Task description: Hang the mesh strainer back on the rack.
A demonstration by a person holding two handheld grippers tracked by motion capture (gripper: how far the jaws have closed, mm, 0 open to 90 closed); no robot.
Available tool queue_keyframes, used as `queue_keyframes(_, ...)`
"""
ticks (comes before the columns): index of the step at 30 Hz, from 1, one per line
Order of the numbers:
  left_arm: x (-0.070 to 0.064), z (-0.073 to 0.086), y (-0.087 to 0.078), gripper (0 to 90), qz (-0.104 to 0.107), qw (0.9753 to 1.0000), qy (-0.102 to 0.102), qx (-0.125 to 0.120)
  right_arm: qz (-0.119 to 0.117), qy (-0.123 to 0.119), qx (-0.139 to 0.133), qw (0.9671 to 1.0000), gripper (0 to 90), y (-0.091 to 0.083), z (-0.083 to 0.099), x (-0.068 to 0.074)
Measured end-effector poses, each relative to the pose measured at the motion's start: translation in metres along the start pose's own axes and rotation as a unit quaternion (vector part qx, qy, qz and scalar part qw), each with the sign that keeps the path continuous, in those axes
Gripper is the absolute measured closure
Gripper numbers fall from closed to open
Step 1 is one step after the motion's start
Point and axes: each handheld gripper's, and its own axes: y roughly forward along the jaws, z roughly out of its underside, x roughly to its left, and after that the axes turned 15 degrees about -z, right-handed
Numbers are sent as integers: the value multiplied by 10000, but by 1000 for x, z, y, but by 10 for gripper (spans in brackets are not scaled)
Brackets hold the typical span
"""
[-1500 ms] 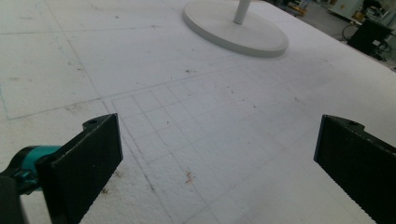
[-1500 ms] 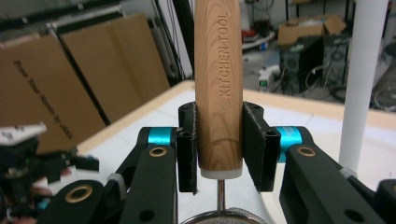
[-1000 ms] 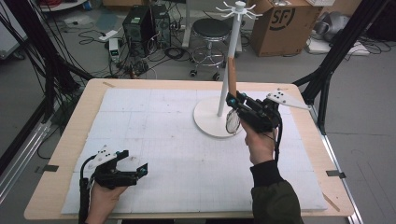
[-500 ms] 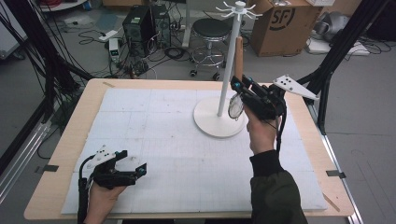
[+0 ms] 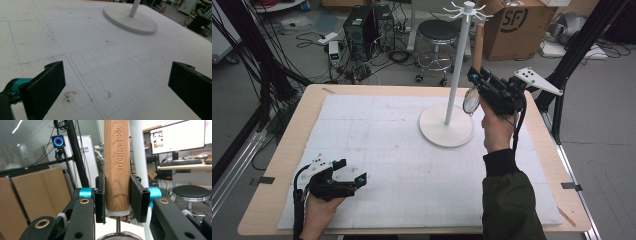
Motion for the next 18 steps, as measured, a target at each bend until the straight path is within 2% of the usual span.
queue_keyframes(10,0,-1,5,17,74,10000,-40,34,113,33,-338,9994,690,2,-17,-21)
queue_keyframes(13,1,-1,6,17,63,9999,-59,52,147,-7,-273,9995,690,4,-18,-22)
queue_keyframes(18,1,-1,5,17,83,9999,-44,48,144,109,-215,9996,689,6,-17,-27)
